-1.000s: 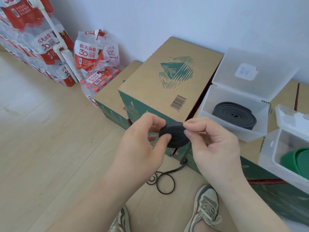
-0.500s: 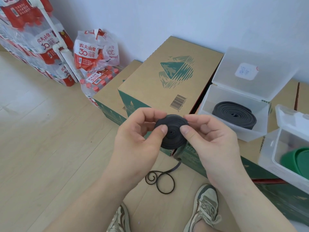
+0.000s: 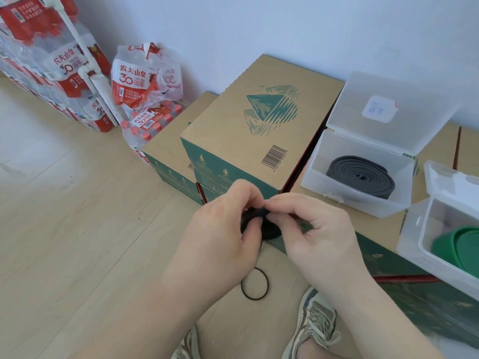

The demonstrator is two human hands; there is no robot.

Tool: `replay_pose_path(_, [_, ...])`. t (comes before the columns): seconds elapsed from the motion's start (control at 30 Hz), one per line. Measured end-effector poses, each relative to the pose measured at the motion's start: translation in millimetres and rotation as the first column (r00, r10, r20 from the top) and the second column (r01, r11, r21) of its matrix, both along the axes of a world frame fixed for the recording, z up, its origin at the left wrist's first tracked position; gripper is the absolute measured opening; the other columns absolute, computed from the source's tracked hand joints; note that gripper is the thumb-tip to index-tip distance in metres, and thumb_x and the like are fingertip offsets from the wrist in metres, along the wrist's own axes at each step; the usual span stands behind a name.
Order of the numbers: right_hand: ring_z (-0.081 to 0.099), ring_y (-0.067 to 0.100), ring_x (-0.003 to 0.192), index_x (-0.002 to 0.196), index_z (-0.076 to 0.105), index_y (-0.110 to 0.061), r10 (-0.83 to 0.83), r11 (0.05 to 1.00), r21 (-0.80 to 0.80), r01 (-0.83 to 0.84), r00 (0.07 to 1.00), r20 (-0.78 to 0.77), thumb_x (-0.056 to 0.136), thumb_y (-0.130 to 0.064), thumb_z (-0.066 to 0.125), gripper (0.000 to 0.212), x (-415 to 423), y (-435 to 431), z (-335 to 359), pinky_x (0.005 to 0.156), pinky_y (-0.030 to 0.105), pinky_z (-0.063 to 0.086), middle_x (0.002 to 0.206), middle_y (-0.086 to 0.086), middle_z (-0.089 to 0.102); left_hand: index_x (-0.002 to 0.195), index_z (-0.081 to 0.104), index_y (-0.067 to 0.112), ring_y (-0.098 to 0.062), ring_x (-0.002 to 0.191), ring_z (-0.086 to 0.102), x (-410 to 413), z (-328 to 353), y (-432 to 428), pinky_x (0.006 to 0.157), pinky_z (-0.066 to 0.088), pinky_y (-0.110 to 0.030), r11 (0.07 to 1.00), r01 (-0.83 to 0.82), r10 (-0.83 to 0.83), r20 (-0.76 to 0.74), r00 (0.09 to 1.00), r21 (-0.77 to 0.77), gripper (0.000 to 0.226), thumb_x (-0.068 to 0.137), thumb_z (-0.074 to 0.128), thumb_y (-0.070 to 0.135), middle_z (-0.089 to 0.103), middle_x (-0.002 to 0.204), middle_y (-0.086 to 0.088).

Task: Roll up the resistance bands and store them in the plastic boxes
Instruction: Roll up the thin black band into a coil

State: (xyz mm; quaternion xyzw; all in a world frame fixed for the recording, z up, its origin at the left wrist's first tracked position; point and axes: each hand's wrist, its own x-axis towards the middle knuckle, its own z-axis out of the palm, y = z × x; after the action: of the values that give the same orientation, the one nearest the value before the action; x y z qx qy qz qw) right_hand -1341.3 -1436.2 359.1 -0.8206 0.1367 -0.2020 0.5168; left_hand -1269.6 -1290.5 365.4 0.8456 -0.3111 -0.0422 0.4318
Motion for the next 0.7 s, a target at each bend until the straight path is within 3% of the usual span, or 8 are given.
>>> replay_pose_path(0.1, [0.076, 0.004, 0.081, 0.087, 0.077, -0.026, -0.113, 0.959, 0.259, 0.116, 0.993, -0.027, 0.080, 0.006, 0.081, 0.033, 2.4, -3.2, 4.5, 0.078, 0.016, 0.058, 0.086, -0.011, 0.080, 0.104, 0.066, 0.031, -0.005, 0.093, 0.068, 1.8, 2.7, -3.3, 0.069, 0.062, -0.028, 0.989, -0.070, 0.048, -0.164, 0.985, -0.132, 0.036, 0.089, 0.069, -0.001, 0.070, 0.097, 0.020])
replay_pose_path(0.27, [0.076, 0.007, 0.083, 0.092, 0.077, -0.024, -0.159, 0.900, 0.408, 0.150, 0.987, -0.010, 0.084, 0.002, 0.079, 0.027, 4.5, -7.9, 10.6, 0.077, 0.016, 0.057, 0.089, -0.007, 0.081, 0.098, 0.071, 0.029, -0.018, 0.094, 0.075, 6.3, 8.8, -4.6, 0.081, 0.064, -0.042, 0.916, -0.243, 0.092, -0.424, 0.901, -0.318, 0.032, 0.093, 0.069, -0.003, 0.078, 0.097, 0.007])
replay_pose_path(0.37, [0.076, 0.008, 0.088, 0.093, 0.078, -0.025, -0.164, 0.907, 0.393, 0.155, 0.986, -0.009, 0.087, 0.002, 0.077, 0.027, 4.2, -7.3, 7.9, 0.081, 0.019, 0.059, 0.093, -0.008, 0.081, 0.097, 0.068, 0.022, -0.021, 0.094, 0.076, 6.3, 6.7, -6.1, 0.081, 0.065, -0.042, 0.897, -0.272, 0.049, -0.534, 0.844, -0.348, 0.026, 0.094, 0.067, -0.004, 0.079, 0.098, 0.000])
replay_pose_path(0.43, [0.075, 0.006, 0.087, 0.092, 0.079, -0.027, -0.163, 0.939, 0.306, 0.160, 0.987, -0.018, 0.088, 0.001, 0.076, 0.028, 3.5, -7.4, 3.8, 0.083, 0.018, 0.057, 0.092, -0.012, 0.080, 0.095, 0.065, 0.023, -0.014, 0.091, 0.074, 5.6, 0.9, -5.0, 0.077, 0.064, -0.033, 0.947, -0.217, 0.089, -0.456, 0.886, -0.236, 0.021, 0.094, 0.069, 0.003, 0.076, 0.096, 0.005])
replay_pose_path(0.53, [0.070, 0.004, 0.089, 0.091, 0.080, -0.020, -0.117, 0.992, 0.048, 0.116, 0.993, 0.034, 0.088, 0.008, 0.072, 0.030, 2.5, -5.2, -1.7, 0.081, 0.010, 0.050, 0.089, -0.010, 0.076, 0.098, 0.067, 0.024, -0.008, 0.089, 0.066, 4.5, -5.3, -1.5, 0.066, 0.059, -0.027, 0.993, -0.114, 0.113, -0.065, 0.992, -0.011, 0.016, 0.091, 0.073, 0.011, 0.068, 0.096, 0.012])
replay_pose_path(0.63, [0.070, 0.009, 0.093, 0.091, 0.080, -0.010, -0.031, 0.993, -0.113, 0.044, 0.993, 0.113, 0.088, 0.014, 0.068, 0.027, 1.1, -6.1, -6.9, 0.082, 0.015, 0.053, 0.094, -0.004, 0.075, 0.109, 0.066, 0.024, -0.006, 0.097, 0.066, 1.3, -3.7, -3.3, 0.070, 0.059, -0.028, 0.999, -0.022, 0.023, 0.037, 0.999, -0.029, 0.024, 0.090, 0.070, 0.009, 0.067, 0.100, 0.015])
replay_pose_path(0.7, [0.071, 0.009, 0.093, 0.089, 0.081, -0.011, -0.012, 0.991, -0.130, 0.028, 0.992, 0.125, 0.087, 0.013, 0.070, 0.027, 0.1, -4.6, -6.8, 0.083, 0.017, 0.054, 0.095, -0.006, 0.076, 0.107, 0.065, 0.027, -0.004, 0.095, 0.067, 0.2, 1.0, -4.5, 0.071, 0.057, -0.027, 0.999, -0.009, 0.012, 0.058, 0.998, -0.049, 0.026, 0.089, 0.067, 0.008, 0.068, 0.098, 0.017])
